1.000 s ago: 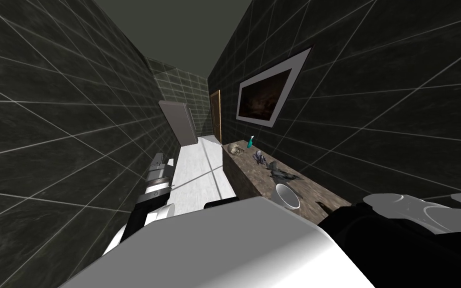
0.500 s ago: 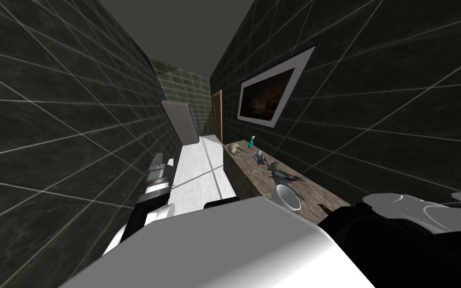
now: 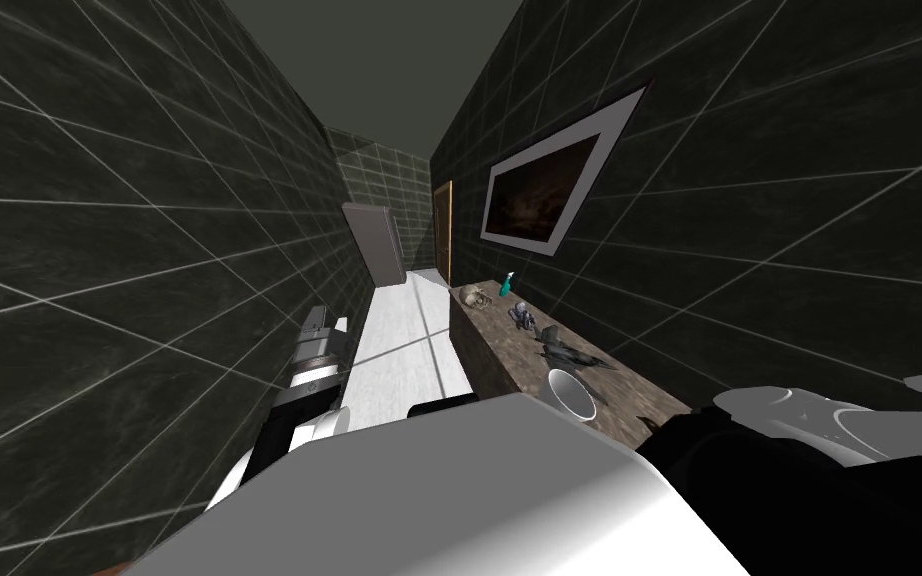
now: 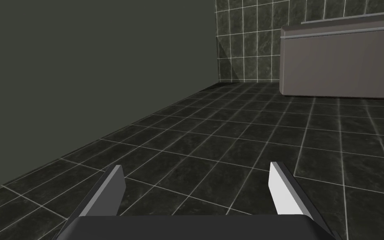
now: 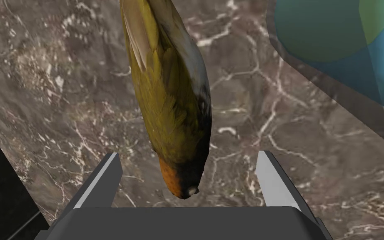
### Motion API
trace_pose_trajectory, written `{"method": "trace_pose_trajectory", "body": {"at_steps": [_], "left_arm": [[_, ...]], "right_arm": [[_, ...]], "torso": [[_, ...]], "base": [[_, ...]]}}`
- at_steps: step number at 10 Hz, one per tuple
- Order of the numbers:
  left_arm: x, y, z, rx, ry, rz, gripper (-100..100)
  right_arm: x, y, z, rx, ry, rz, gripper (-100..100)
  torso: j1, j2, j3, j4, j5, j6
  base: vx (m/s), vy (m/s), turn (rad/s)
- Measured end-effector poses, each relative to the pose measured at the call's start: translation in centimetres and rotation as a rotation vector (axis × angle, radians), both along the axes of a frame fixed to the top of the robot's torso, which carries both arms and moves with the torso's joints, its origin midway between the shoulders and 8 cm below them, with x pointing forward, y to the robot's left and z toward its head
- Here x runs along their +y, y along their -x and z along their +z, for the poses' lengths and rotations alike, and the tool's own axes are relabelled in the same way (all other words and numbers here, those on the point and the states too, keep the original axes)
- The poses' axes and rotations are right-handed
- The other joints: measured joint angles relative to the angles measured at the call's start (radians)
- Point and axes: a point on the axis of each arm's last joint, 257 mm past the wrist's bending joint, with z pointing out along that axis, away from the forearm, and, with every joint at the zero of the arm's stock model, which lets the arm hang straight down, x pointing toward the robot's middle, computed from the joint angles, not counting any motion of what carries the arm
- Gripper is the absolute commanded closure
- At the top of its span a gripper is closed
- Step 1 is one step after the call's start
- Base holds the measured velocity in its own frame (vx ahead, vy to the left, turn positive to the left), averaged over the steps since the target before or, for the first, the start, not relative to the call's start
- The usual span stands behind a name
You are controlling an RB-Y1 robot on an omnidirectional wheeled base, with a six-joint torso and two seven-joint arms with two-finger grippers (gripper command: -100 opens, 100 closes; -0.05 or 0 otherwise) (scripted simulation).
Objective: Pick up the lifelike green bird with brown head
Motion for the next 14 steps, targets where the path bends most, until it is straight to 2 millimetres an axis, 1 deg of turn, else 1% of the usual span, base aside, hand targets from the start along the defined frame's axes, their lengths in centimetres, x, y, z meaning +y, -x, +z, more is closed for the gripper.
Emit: {"method": "trace_pose_trajectory", "body": {"at_steps": [2, 4, 6, 7, 9, 10, 12, 14], "left_arm": [[0.0, 0.0, 0.0, 0.000, 0.000, 0.000, 0], [0.0, 0.0, 0.0, 0.000, 0.000, 0.000, 0], [0.0, 0.0, 0.0, 0.000, 0.000, 0.000, 0], [0.0, 0.0, 0.0, 0.000, 0.000, 0.000, 0], [0.0, 0.0, 0.0, 0.000, 0.000, 0.000, 0], [0.0, 0.0, 0.0, 0.000, 0.000, 0.000, 0], [0.0, 0.0, 0.0, 0.000, 0.000, 0.000, 0], [0.0, 0.0, 0.0, 0.000, 0.000, 0.000, 0]], "right_arm": [[0.9, -0.1, -0.2, -0.005, 0.006, -0.027, -100], [2.0, -0.2, -0.8, -0.012, -0.001, -0.041, -100], [2.8, -0.1, -0.7, -0.013, 0.009, -0.071, -100], [3.6, 0.0, -1.1, -0.014, -0.002, -0.074, -100], [4.4, 0.1, -1.0, -0.014, 0.007, -0.105, -100], [5.2, -0.1, -1.3, -0.012, -0.003, -0.089, -100], [5.7, 0.2, -1.5, -0.008, -0.012, -0.098, -100], [5.8, 0.2, -1.4, -0.008, -0.013, -0.101, -100]], "torso": [[-0.002, 0.001, 0.001, 0.000, -0.001, 0.000], [0.002, -0.002, -0.001, 0.000, 0.000, 0.001], [0.000, 0.000, 0.000, 0.000, 0.000, 0.001], [0.001, -0.001, -0.001, 0.000, 0.000, 0.001], [0.000, 0.001, 0.001, 0.000, 0.000, 0.001], [0.001, -0.001, 0.000, 0.000, 0.000, 0.001], [0.004, -0.005, -0.002, -0.001, 0.000, 0.001], [0.003, -0.005, -0.003, -0.001, 0.000, 0.001]], "base": [[-0.086, -0.075, 0.219], [-0.042, -0.023, 0.055], [-0.058, -0.039, 0.105], [-0.067, -0.055, 0.164], [-0.072, -0.038, 0.093], [0.000, 0.000, 0.000], [0.007, 0.009, -0.029], [-0.002, -0.002, 0.007]]}}
